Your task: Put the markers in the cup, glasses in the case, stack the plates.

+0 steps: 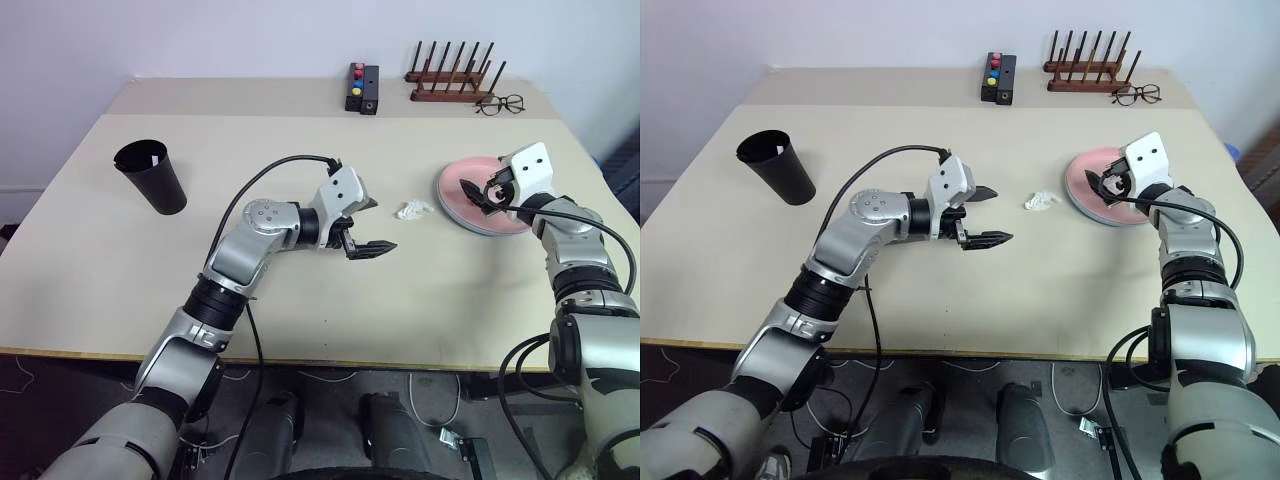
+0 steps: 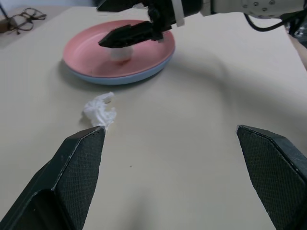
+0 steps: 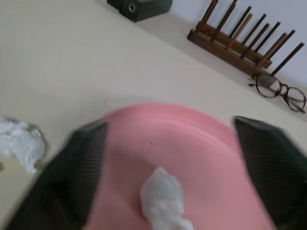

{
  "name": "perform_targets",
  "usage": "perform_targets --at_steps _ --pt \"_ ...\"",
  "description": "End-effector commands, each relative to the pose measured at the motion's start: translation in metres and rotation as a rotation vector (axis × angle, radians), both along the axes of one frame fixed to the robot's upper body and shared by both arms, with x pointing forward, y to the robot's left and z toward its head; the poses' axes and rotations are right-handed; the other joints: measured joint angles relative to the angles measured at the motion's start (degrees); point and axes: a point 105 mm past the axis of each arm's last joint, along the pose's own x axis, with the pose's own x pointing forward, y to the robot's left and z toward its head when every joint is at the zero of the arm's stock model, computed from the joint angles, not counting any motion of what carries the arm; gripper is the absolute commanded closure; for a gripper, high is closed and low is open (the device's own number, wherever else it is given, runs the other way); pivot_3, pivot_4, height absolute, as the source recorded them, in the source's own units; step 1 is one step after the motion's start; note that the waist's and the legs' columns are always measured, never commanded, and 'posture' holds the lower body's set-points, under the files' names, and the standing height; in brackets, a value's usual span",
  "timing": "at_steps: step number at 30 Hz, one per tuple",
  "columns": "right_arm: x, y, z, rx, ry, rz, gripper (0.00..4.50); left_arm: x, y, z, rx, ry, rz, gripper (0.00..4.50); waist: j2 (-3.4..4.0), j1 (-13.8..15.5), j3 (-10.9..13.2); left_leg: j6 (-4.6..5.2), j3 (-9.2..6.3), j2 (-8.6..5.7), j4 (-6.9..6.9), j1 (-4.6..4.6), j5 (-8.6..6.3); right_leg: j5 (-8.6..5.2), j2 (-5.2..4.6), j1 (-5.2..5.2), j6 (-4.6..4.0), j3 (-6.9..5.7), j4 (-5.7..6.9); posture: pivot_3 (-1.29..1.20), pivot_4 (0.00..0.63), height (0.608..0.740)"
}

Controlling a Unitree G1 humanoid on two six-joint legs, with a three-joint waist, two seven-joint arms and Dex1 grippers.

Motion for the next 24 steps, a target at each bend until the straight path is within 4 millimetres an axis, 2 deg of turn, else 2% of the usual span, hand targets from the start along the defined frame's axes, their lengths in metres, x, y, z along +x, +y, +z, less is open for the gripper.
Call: perform_targets --at_steps 1,5,7,10,16,24 --pt "0.003 0.005 0.024 0.013 -0.085 0.021 0.12 0.001 0.001 0.01 -0.03 -0.025 0.007 0.0 0.0 0.0 0.0 0.0 0.0 0.0 0.0 0.0 0.0 0.0 0.0 0.0 0.0 0.0 0.0 0.0 0.15 0.74" --pt "0.0 0.035 0.017 0.084 -0.039 0.188 0.12 0.002 0.007 0.008 -0.022 -0.014 0.025 0.0 0.0 -0.1 0.0 0.0 0.0 0.0 0.01 0.0 0.0 0.0 0.0 0.0 0.0 0.01 0.0 0.0 0.15 0.74" --pt "-0.011 0.056 0.003 0.107 0.038 0.32 0.12 0.006 0.012 0.005 -0.011 -0.007 0.059 0.0 0.0 0.0 0.0 0.0 -0.02 0.01 -0.01 0.01 0.0 0.0 0.01 -0.01 0.0 0.01 0.02 0.0 0.15 0.74" --pt "-0.028 0.074 -0.015 0.094 0.118 0.424 0.12 0.01 0.017 0.007 -0.031 0.013 0.098 0.0 0.01 0.3 0.0 0.0 -0.08 0.01 -0.04 0.04 0.0 0.0 0.03 -0.02 0.0 0.01 0.12 0.0 0.15 0.74" --pt "-0.043 0.077 -0.032 0.116 0.176 0.422 0.12 0.013 0.037 0.004 -0.051 0.038 0.185 0.0 0.03 0.2 0.0 -0.02 -0.08 -0.02 0.07 0.03 0.0 0.0 0.0 -0.01 0.0 0.01 0.14 0.0 0.15 0.74" --pt "-0.039 0.077 -0.037 0.126 0.174 0.383 0.12 0.011 0.053 -0.002 -0.056 0.071 0.254 0.0 0.03 0.3 0.0 -0.03 -0.06 0.01 0.03 0.06 0.0 0.0 0.02 -0.02 0.0 0.01 0.15 0.0 0.15 0.74"
